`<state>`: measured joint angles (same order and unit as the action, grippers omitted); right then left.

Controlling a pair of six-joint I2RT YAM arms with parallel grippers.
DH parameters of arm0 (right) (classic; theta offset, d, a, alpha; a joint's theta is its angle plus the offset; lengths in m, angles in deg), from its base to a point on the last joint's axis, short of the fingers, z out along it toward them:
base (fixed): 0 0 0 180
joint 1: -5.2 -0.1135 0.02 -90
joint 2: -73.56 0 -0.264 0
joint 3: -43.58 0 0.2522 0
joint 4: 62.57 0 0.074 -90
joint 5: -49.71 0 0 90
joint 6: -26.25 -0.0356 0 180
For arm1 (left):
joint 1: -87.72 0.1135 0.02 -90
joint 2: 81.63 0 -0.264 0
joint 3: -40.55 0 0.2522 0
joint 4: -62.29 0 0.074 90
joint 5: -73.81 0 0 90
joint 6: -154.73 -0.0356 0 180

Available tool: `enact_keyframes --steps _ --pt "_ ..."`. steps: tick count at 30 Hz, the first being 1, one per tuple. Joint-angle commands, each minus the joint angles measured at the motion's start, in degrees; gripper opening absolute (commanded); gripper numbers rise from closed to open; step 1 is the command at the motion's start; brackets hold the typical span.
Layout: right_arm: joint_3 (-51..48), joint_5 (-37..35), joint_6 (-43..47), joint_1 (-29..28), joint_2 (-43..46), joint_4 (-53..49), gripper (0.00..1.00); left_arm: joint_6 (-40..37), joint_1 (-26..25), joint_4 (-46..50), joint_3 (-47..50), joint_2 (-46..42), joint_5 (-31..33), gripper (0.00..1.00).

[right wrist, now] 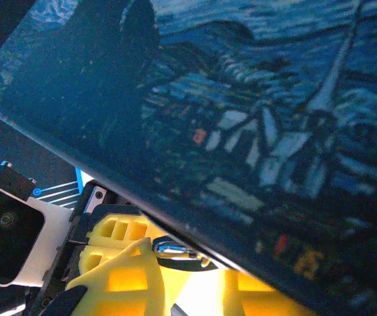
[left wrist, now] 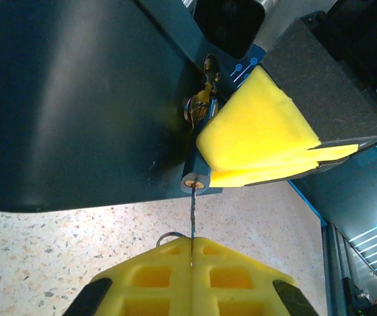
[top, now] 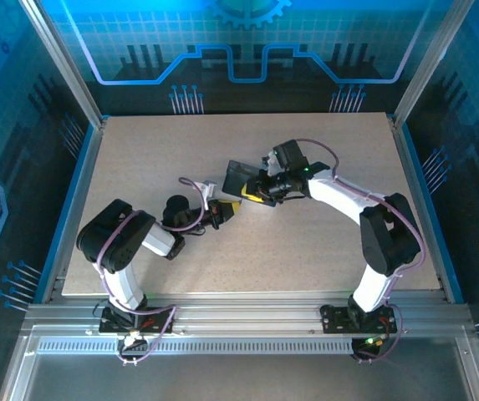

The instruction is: Unlock a padlock with a key

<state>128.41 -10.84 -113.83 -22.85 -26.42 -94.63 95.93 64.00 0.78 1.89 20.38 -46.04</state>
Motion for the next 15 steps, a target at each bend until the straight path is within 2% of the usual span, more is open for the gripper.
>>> enact_keyframes --steps 1,6,15 --pt "-1.2 6.2 -1.0 -0.7 1.9 1.3 0.0 0.7 0.1 -4.9 -1.8 -2.4 -1.7 0.0" --pt "-2.5 8.2 -3.3 -0.8 1.6 4.3 0.0 1.2 0.1 -4.9 -2.2 -2.3 -2.1 0.0" --pt "-3.0 8.8 -2.1 -0.9 1.8 4.9 0.0 2.9 0.9 -4.9 -3.1 -3.0 -3.1 0.0"
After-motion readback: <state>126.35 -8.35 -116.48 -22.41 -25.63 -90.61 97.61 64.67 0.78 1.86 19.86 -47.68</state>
